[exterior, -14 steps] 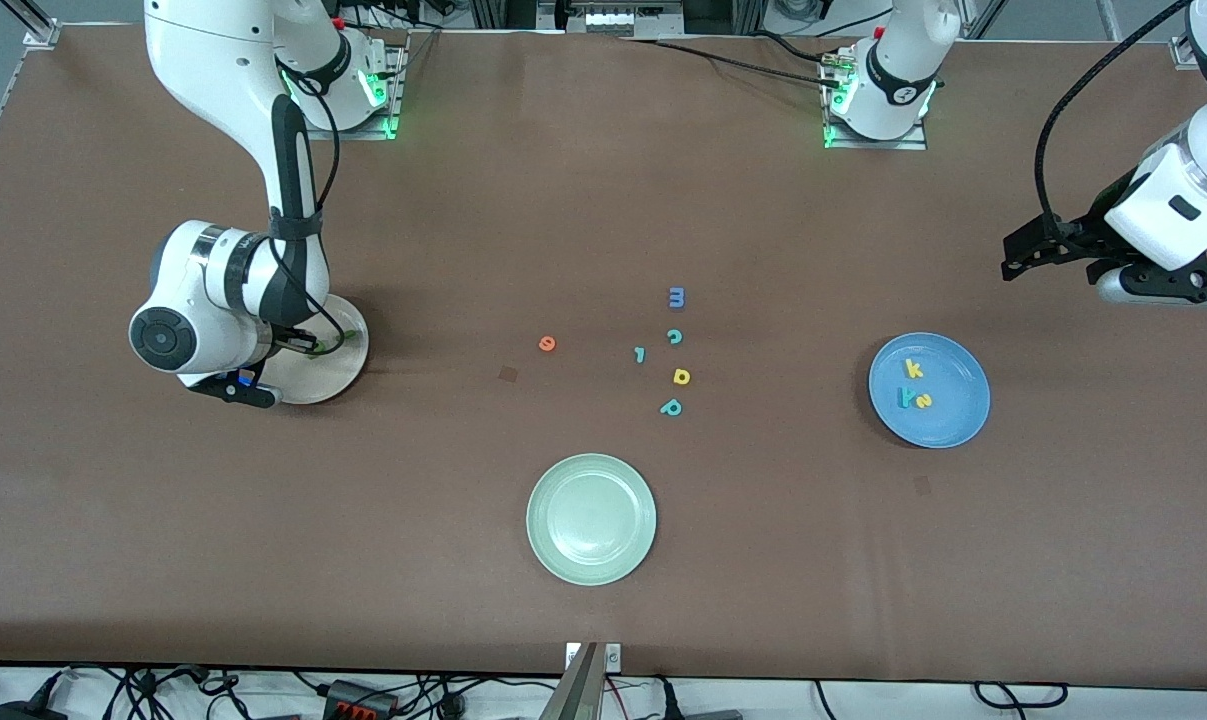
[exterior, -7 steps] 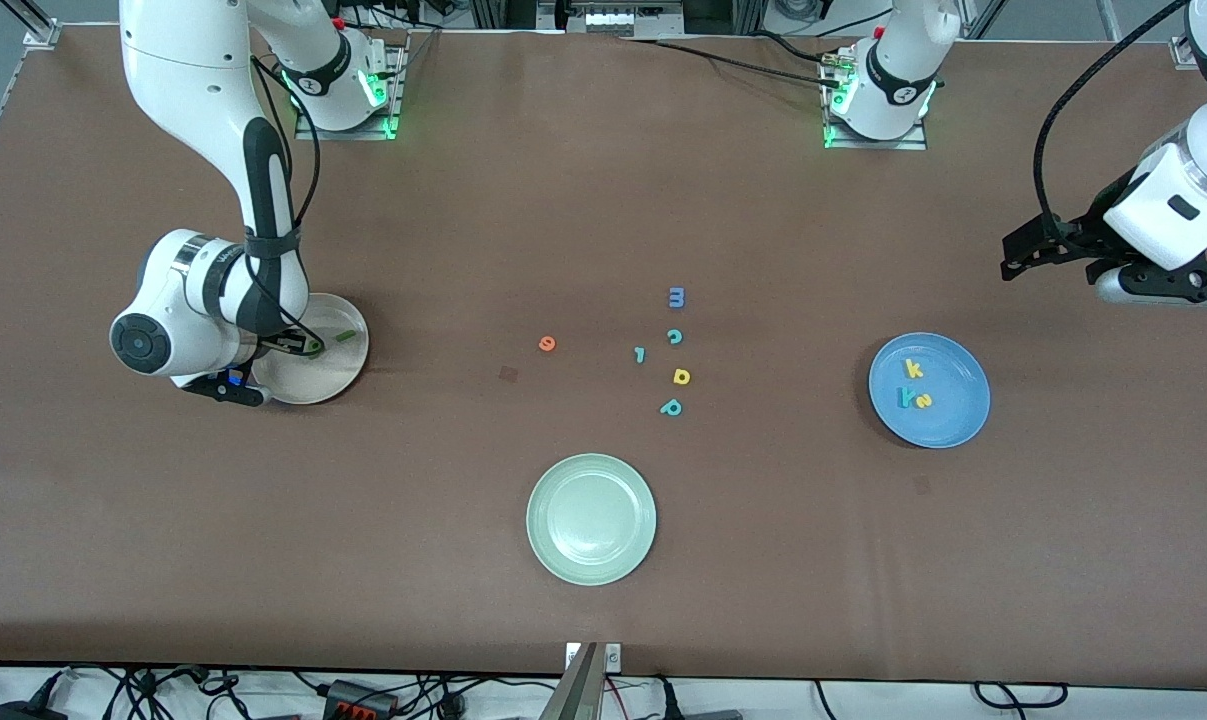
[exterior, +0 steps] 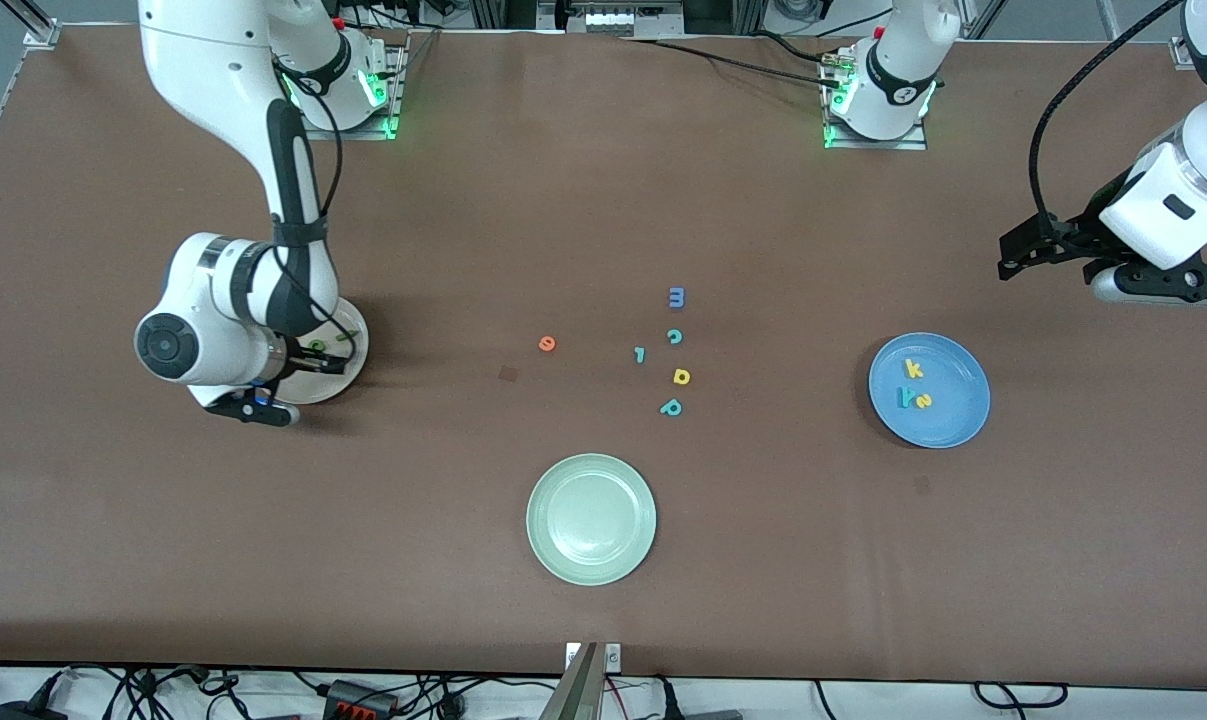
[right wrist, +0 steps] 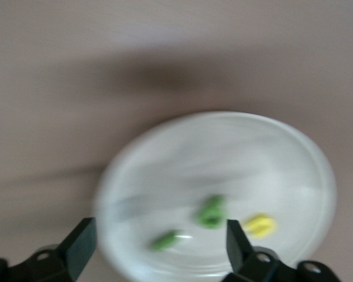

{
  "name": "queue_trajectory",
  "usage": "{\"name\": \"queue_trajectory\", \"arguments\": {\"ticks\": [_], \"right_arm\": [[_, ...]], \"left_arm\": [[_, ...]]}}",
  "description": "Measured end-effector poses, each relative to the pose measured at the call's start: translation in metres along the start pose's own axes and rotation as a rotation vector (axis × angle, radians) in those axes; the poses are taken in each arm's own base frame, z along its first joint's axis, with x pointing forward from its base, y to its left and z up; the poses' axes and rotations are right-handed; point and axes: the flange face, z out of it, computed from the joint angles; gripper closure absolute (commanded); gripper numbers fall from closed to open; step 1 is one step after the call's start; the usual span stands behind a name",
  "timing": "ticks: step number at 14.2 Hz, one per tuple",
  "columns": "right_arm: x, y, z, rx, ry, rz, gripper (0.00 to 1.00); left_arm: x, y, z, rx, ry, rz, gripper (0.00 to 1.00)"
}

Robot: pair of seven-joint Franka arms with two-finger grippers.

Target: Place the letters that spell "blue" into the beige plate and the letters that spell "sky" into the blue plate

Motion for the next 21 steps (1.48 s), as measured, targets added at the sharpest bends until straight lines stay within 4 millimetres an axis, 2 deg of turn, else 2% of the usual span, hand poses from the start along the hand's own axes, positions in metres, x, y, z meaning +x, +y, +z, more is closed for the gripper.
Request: {"name": "queue_trajectory", "arguments": {"ticks": [2,4,6,10,12,15,17,21], "right_arm": [[-0.009,-0.054,-0.013,0.037,0.042,-0.040,0.00],[-0.025,-0.107,-0.014,0.035,0.087,-0.067,0.00],[-0.046,-0.155,-0.005,0.030,0.131,-0.055,0.00],[-0.083,-0.242,0.014,0.038,0.165,0.078,0.08],[-0.101,-0.278,0.030,0.050,0.153,0.139,0.21],[-0.117,-0.301,0.051,0.064,0.143,0.173,0.31],[-0.121,-0.307,0.063,0.064,0.142,0.188,0.40],[-0.125,-0.311,0.072,0.059,0.135,0.186,0.47]], "left_arm": [[0.000,0.000,0.000,0.000,-0.001,0.000,0.00],[-0.001,0.000,0.001,0.000,-0.010,0.001,0.00],[-0.001,0.001,0.001,0.000,-0.012,0.001,0.00],[-0.002,0.001,0.001,0.000,-0.015,0.002,0.00],[-0.002,0.001,0.001,0.000,-0.015,0.002,0.00],[-0.002,0.001,0.001,0.001,-0.015,0.002,0.00],[-0.002,0.001,0.001,0.001,-0.016,0.002,0.00],[-0.002,0.001,0.001,0.001,-0.016,0.002,0.00]]}}
